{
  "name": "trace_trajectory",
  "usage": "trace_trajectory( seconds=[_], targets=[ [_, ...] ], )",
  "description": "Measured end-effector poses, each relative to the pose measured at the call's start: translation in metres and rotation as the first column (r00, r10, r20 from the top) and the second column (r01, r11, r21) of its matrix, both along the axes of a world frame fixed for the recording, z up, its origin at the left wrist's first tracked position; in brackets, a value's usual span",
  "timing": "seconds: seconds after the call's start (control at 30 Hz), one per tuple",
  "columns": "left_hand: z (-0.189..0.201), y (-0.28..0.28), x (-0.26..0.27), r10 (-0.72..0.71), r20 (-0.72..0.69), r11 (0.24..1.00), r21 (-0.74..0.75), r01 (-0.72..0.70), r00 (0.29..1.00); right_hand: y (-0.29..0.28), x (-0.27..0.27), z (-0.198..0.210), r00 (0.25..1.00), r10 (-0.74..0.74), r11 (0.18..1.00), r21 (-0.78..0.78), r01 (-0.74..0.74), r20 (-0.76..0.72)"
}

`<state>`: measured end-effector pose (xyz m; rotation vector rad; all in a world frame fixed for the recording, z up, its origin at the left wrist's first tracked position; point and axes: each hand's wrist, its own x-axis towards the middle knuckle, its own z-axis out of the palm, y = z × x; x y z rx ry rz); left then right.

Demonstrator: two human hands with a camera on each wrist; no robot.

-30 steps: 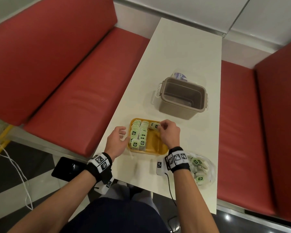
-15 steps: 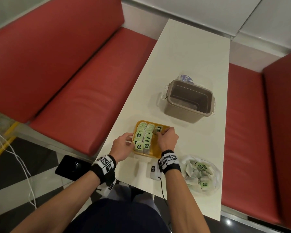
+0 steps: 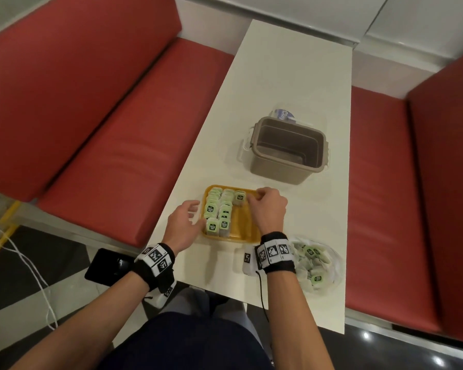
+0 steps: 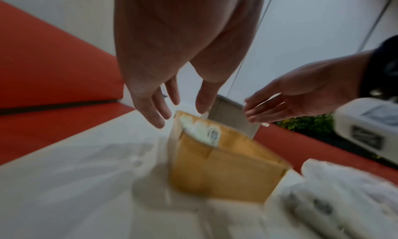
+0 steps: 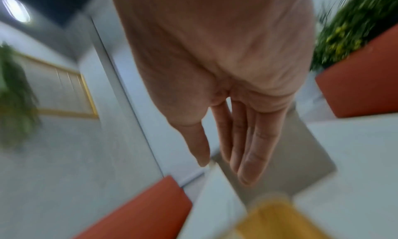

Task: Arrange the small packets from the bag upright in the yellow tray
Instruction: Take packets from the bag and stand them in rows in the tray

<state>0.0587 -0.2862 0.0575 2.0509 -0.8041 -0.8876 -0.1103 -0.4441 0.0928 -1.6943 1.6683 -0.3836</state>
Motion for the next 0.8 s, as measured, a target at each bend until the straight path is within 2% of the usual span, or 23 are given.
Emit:
trace_trajectory(
  seconds=[0.13,0.23,0.3,0.37,0.43,0.53,0.6,0.67,0.73,0.8],
  targets=[
    [0.029,-0.007,-0.024,0.007,0.067,0.968,-0.25,0.01,0.998,0.01,-0.069,0.058,0.996,0.023,0.981,-0.195,-0.004,0.092],
    [0.055,-0.014,-0.059,-0.12,0.094,0.934,-0.326,0.144,0.988,0.02,-0.129,0.076,0.996,0.005,0.972,-0.236,0.015,0.085],
    [0.063,-0.02,-0.088,-0.238,0.136,0.907,-0.323,0.27,0.962,0.025,-0.167,0.067,1.0,-0.002,0.973,-0.231,0.0,-0.007],
    [0.06,-0.027,-0.119,-0.358,0.2,0.874,-0.271,0.402,0.912,0.031,-0.2,0.047,0.984,0.01,0.974,-0.219,-0.049,-0.176],
    [0.047,-0.03,-0.147,-0.455,0.232,0.845,-0.193,0.499,0.86,0.039,-0.221,0.022,0.93,0.021,0.972,-0.209,-0.105,-0.367],
    [0.023,-0.035,-0.185,-0.535,0.295,0.808,-0.094,0.581,0.792,0.049,-0.233,-0.006,0.848,0.009,0.966,-0.216,-0.145,-0.529],
    [0.01,-0.04,-0.204,-0.561,0.397,0.779,-0.045,0.626,0.727,0.051,-0.235,-0.017,0.826,0.01,0.967,-0.205,-0.152,-0.563],
    [0.002,-0.05,-0.217,-0.601,0.447,0.754,0.04,0.656,0.663,0.049,-0.236,-0.026,0.839,0.062,0.965,-0.181,-0.188,-0.541],
    [-0.003,-0.062,-0.224,-0.653,0.445,0.728,0.148,0.669,0.612,0.046,-0.238,-0.029,0.856,0.136,0.962,-0.139,-0.234,-0.499],
    [-0.006,-0.071,-0.227,-0.682,0.411,0.718,0.216,0.662,0.605,0.043,-0.24,-0.032,0.861,0.198,0.954,-0.109,-0.279,-0.468]
  ],
)
